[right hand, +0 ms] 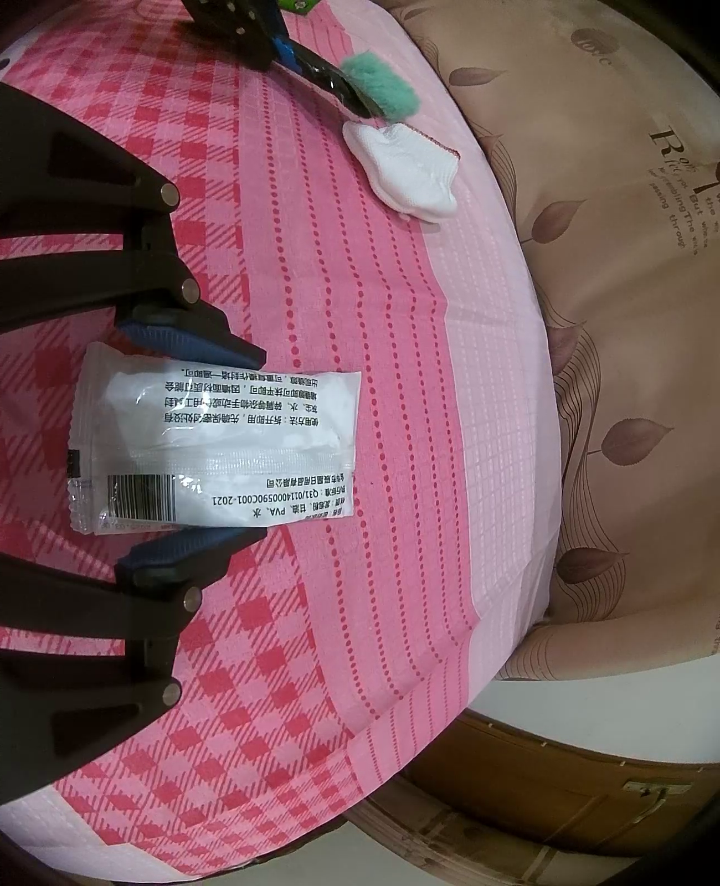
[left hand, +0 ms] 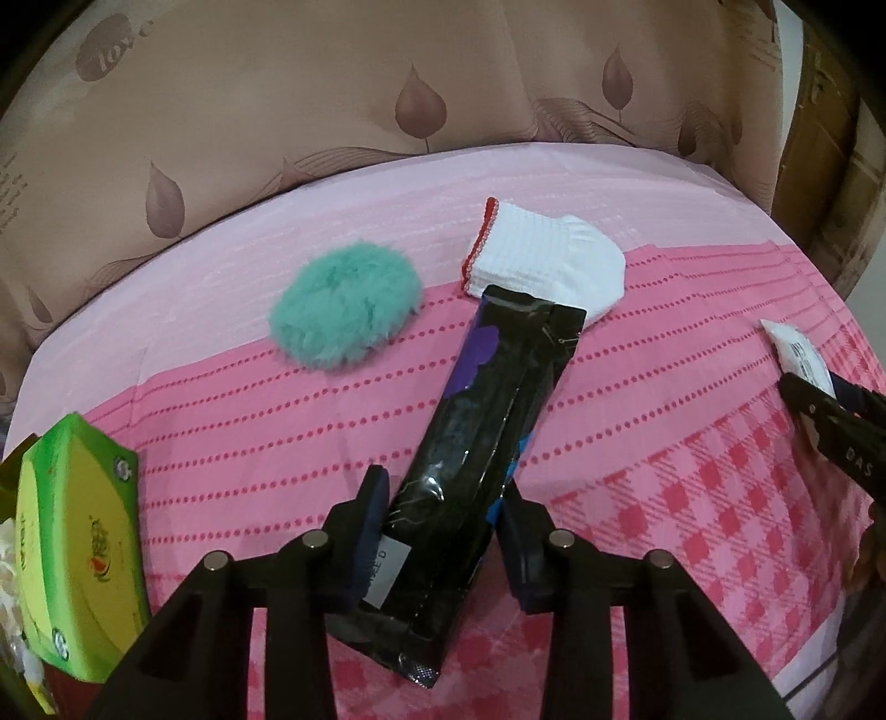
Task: Organize soft objects
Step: 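Grasp the black wrapped packet with the left gripper while the right gripper holds the white packet, then carry the black packet into the gold tin and release it with the left gripper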
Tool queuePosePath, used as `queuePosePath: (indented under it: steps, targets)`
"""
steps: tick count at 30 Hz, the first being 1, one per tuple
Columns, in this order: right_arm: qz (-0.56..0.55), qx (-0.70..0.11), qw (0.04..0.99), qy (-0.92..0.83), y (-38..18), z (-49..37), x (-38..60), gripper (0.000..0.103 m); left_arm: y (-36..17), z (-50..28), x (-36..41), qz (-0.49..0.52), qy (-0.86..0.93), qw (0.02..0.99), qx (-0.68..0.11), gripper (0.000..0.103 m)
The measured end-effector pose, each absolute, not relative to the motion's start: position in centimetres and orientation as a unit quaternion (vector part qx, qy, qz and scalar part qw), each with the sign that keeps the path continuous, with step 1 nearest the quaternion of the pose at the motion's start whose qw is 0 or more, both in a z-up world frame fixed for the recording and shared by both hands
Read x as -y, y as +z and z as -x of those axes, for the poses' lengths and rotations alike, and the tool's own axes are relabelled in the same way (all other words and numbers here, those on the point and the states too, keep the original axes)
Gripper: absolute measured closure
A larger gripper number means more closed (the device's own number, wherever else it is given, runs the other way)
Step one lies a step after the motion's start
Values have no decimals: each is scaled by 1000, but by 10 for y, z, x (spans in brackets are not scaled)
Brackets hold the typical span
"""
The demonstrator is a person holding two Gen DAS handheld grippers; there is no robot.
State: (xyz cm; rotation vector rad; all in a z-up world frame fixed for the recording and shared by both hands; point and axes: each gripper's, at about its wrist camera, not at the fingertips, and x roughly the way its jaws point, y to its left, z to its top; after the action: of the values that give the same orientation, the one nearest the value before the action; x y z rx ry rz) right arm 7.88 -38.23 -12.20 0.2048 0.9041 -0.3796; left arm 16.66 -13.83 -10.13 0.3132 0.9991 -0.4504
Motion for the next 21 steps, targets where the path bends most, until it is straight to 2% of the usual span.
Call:
queuePosePath:
  steps: [21]
  targets:
    - [-95, -435, 877, -182, -123, -79, 382, 51, -49, -123, 93, -138, -191, 869, -435, 66]
